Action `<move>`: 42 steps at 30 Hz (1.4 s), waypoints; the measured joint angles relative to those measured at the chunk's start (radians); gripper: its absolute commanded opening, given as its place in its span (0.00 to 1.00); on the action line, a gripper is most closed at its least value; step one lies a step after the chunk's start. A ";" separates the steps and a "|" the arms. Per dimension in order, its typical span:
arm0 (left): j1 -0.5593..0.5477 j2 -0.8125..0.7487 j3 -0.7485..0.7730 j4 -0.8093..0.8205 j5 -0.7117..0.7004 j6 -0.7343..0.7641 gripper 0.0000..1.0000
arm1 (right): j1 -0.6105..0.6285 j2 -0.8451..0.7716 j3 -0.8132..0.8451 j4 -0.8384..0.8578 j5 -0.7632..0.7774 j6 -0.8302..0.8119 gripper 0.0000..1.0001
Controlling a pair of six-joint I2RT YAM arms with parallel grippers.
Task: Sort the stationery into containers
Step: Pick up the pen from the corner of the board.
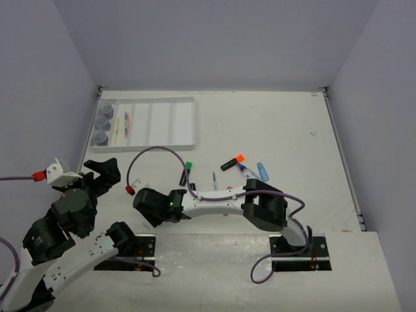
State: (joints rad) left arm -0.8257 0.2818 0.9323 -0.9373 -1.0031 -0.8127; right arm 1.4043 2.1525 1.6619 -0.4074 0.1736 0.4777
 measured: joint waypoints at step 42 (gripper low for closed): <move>0.006 0.002 -0.014 0.005 0.002 0.005 1.00 | 0.050 0.196 0.210 -0.071 0.054 -0.128 0.00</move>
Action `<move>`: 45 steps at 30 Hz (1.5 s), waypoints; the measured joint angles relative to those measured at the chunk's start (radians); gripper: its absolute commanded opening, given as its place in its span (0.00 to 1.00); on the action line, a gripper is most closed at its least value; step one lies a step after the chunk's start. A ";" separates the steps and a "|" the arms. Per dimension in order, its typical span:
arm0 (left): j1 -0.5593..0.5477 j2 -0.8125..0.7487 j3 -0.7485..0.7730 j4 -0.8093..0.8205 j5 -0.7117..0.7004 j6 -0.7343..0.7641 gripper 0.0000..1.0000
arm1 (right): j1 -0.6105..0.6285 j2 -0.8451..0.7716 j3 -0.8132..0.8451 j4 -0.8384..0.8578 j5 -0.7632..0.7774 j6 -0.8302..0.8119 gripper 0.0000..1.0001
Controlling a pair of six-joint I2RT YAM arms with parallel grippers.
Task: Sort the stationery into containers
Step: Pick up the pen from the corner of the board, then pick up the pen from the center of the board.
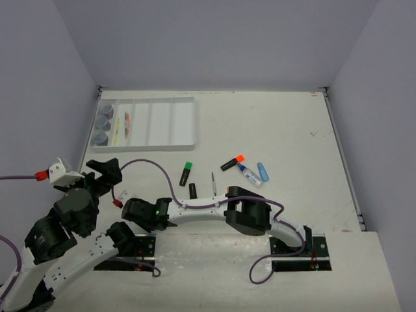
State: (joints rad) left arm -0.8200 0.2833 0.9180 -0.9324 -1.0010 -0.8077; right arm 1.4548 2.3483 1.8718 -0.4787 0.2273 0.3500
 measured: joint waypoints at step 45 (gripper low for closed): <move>-0.138 1.306 0.159 0.401 0.591 -0.007 0.77 | -0.836 -1.379 -0.935 -0.183 0.068 0.103 0.00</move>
State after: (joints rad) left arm -0.9582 1.5896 1.0771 -0.5317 -0.4098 -0.8146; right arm 0.6186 0.9694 0.9373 -0.6619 0.2955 0.4534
